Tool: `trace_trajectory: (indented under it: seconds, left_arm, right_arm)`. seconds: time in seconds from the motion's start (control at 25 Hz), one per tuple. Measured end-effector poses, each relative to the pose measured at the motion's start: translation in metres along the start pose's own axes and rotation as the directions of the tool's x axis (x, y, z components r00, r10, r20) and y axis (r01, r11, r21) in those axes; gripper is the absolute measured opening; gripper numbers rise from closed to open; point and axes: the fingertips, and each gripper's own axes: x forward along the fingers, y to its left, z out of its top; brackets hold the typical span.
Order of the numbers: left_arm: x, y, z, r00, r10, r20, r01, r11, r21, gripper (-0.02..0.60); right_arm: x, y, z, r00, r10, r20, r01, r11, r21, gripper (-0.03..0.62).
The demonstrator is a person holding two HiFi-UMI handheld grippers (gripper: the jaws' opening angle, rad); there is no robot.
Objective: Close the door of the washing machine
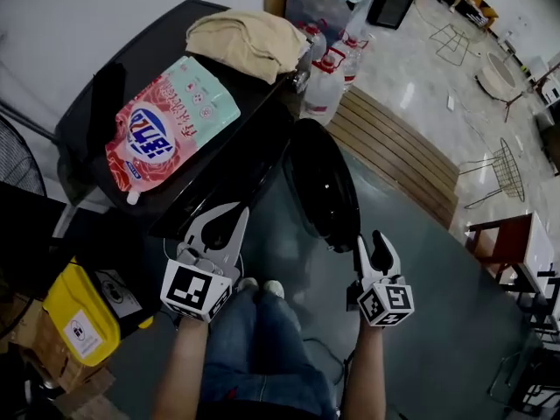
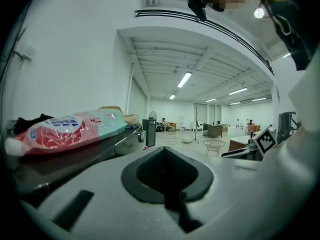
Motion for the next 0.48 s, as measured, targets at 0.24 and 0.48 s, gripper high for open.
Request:
trace_trajectory:
  seconds: [0.24, 0.48]
  left_arm:
    - [0.024, -0.005, -0.072, 0.999, -0.034, -0.024, 0.034, 0.999, 0.015, -0.002]
    - [0.035, -0.012, -0.136, 0.997, -0.064, -0.053, 0.064, 0.998, 0.003, -0.002]
  right_arm:
    - [0.015, -0.044, -0.096, 0.996, -0.013, -0.083, 0.01, 0.999, -0.03, 0.186]
    - [0.033, -0.084, -0.157, 0.992, -0.041, -0.123, 0.034, 0.998, -0.061, 0.186]
